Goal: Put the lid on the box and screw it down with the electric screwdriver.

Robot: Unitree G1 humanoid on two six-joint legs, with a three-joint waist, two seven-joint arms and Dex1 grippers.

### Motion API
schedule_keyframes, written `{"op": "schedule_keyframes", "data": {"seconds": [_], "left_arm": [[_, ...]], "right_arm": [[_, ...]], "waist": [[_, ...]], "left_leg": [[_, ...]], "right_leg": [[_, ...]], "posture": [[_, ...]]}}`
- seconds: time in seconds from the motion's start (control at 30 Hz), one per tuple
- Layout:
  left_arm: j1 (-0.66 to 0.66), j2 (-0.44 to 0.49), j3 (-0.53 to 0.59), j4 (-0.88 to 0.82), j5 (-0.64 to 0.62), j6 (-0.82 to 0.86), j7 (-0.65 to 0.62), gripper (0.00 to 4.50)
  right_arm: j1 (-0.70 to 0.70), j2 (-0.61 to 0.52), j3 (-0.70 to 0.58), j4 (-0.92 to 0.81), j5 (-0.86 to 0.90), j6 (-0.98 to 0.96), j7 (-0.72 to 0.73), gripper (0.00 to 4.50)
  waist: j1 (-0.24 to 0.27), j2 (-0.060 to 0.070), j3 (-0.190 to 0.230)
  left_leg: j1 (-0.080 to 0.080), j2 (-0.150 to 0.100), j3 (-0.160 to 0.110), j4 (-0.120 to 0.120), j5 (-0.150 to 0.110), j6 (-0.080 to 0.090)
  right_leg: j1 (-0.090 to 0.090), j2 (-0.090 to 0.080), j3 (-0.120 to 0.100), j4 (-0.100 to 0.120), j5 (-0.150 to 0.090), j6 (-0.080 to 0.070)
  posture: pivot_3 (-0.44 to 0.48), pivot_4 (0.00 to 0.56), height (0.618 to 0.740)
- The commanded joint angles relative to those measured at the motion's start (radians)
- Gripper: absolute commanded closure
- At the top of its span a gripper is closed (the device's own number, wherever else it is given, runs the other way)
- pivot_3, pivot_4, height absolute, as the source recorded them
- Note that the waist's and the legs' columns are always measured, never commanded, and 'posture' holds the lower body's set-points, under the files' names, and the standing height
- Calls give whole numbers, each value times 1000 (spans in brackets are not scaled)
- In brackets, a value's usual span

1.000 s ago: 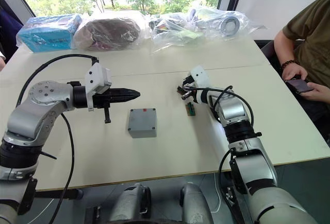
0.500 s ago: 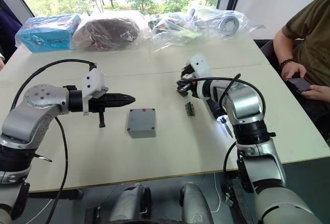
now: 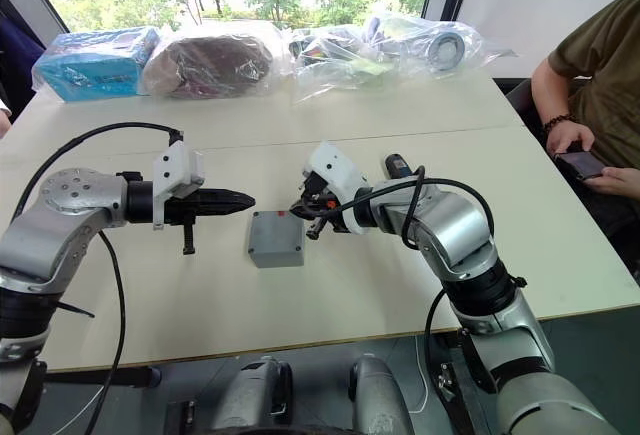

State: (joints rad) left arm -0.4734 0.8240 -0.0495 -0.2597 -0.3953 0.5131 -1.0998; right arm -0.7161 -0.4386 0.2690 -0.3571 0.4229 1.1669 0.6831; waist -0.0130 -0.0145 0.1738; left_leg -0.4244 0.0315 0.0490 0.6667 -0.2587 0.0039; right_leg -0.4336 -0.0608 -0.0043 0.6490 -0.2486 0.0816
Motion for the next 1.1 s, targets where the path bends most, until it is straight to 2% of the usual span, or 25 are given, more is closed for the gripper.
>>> {"op": "schedule_keyframes", "data": {"seconds": [0.03,0.5,0.9,1.0,1.1], "left_arm": [[4,11,25,-42,-18,-5,-3,4500],[7,13,22,-50,-16,-4,-6,4500],[5,4,10,-55,-11,-7,2,4500],[8,3,6,-61,-14,-5,1,4500],[8,0,6,-67,-20,2,3,4500]], "right_arm": [[-19,6,9,22,-13,-49,-6,4466],[-49,6,47,108,-40,-119,13,4466],[3,-28,108,139,-87,-175,50,4466],[9,-27,106,139,-87,-187,61,3779],[13,-35,106,126,-89,-193,72,2489]], "waist": [[0,0,0],[0,0,0],[0,0,0],[0,0,0],[1,0,0]], "left_leg": [[0,0,0,0,0,0],[0,0,0,0,0,0],[0,0,0,0,0,0],[0,0,0,0,0,0],[0,0,0,0,0,0]], "right_leg": [[0,0,0,0,0,0],[0,0,0,0,0,0],[0,0,0,0,0,0],[0,0,0,0,0,0],[0,0,0,0,0,0]], "posture": [[0,150,740],[0,150,740],[0,150,740],[0,150,740],[0,150,740]]}}
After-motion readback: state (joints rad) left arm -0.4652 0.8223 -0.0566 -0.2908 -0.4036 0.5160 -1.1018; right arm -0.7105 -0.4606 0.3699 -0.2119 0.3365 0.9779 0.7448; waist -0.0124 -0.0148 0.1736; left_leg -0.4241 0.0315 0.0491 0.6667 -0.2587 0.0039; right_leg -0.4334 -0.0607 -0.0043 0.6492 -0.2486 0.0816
